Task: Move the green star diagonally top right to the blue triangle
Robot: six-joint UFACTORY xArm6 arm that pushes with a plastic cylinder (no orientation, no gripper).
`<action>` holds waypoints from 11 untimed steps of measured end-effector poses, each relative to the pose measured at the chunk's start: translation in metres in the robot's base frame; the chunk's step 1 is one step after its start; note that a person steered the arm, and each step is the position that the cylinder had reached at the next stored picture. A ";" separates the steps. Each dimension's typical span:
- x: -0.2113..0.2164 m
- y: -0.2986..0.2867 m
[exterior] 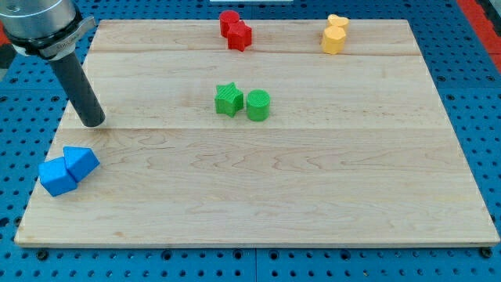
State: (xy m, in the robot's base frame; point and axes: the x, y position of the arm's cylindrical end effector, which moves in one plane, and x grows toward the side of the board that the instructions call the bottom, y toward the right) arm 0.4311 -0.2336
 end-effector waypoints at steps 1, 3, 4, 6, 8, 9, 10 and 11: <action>0.000 0.003; -0.016 0.139; -0.054 0.151; -0.096 0.203; -0.022 0.194; 0.012 0.146; 0.051 0.129; 0.013 0.138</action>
